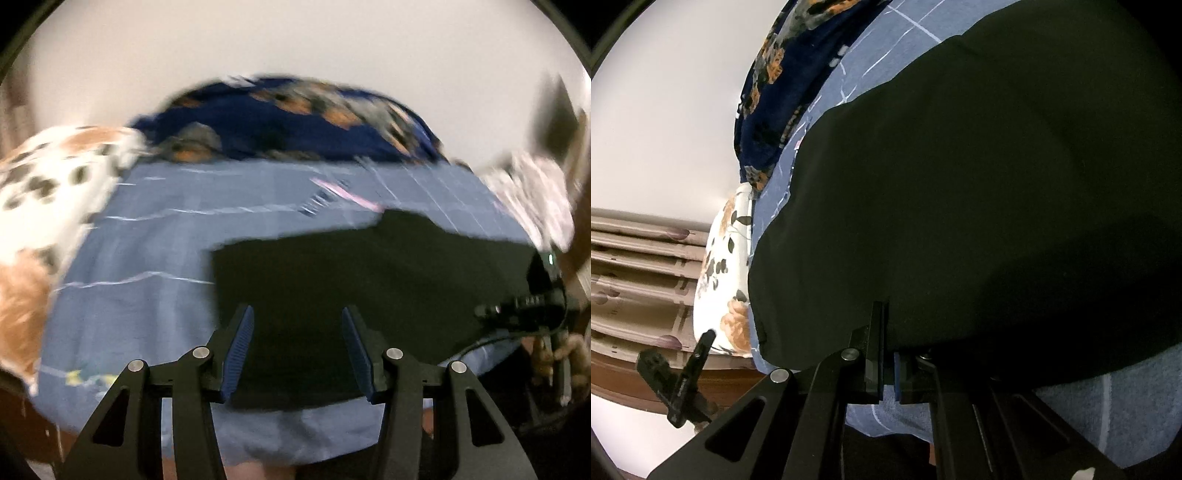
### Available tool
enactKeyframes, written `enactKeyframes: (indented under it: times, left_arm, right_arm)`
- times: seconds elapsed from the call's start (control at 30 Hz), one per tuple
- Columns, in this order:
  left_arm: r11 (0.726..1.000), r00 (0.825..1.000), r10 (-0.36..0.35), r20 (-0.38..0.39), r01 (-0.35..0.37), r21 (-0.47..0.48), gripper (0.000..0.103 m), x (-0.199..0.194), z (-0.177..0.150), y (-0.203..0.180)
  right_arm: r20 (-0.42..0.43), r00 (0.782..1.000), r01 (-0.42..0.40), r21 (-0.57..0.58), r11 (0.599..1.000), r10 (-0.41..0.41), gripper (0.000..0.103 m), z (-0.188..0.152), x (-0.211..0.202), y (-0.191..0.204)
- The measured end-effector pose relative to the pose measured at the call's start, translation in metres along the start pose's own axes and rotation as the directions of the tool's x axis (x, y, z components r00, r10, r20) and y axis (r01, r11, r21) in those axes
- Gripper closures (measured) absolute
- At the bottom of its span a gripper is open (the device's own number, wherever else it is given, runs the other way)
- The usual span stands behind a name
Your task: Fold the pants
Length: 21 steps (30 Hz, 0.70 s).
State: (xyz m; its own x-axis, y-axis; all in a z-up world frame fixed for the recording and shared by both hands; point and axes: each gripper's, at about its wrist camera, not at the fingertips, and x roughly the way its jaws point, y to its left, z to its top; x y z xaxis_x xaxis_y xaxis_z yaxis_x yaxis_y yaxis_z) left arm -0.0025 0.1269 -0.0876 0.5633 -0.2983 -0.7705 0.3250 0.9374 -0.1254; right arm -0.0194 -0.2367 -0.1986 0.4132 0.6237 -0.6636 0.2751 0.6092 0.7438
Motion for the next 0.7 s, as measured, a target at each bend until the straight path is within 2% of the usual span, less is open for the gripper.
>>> enactKeyframes:
  times: [0.1, 0.2, 0.3, 0.4, 0.5, 0.6, 0.7]
  left_arm:
    - [0.999, 0.994, -0.031, -0.109, 0.034, 0.033, 0.053, 0.038, -0.007, -0.022]
    - [0.999, 0.981, -0.05, -0.186, 0.051, 0.001, 0.053, 0.062, -0.021, -0.026]
    - [0.999, 0.978, -0.041, -0.202, 0.042, 0.0, 0.053, 0.068, -0.029, -0.026]
    - [0.999, 0.977, -0.041, -0.207, 0.043, 0.007, 0.053, 0.066, -0.031, -0.027]
    - [0.999, 0.977, -0.039, -0.207, 0.042, 0.01, 0.053, 0.068, -0.033, -0.027]
    - [0.999, 0.978, -0.043, -0.205, 0.047, 0.01, 0.053, 0.069, -0.032, -0.025]
    - [0.999, 0.978, -0.051, -0.202, 0.053, 0.004, 0.053, 0.07, -0.032, -0.023]
  right_arm:
    - [0.002, 1.0, -0.025, 0.0, 1.0, 0.025, 0.096, 0.0, -0.003, -0.002]
    - [0.012, 0.998, -0.064, 0.029, 0.998, 0.064, 0.094, 0.001, -0.014, -0.011]
    - [0.06, 0.994, -0.097, 0.068, 0.993, 0.093, 0.091, 0.009, -0.04, -0.029]
    - [0.156, 0.981, -0.14, 0.142, 0.98, 0.117, 0.091, 0.024, -0.082, -0.062]
    - [0.294, 0.949, -0.194, 0.256, 0.947, 0.115, 0.091, 0.034, -0.132, -0.113]
    - [0.416, 0.908, -0.205, 0.351, 0.914, 0.044, 0.091, 0.04, -0.182, -0.168]
    - [0.502, 0.862, -0.301, 0.399, 0.866, 0.068, 0.097, 0.045, -0.219, -0.219]
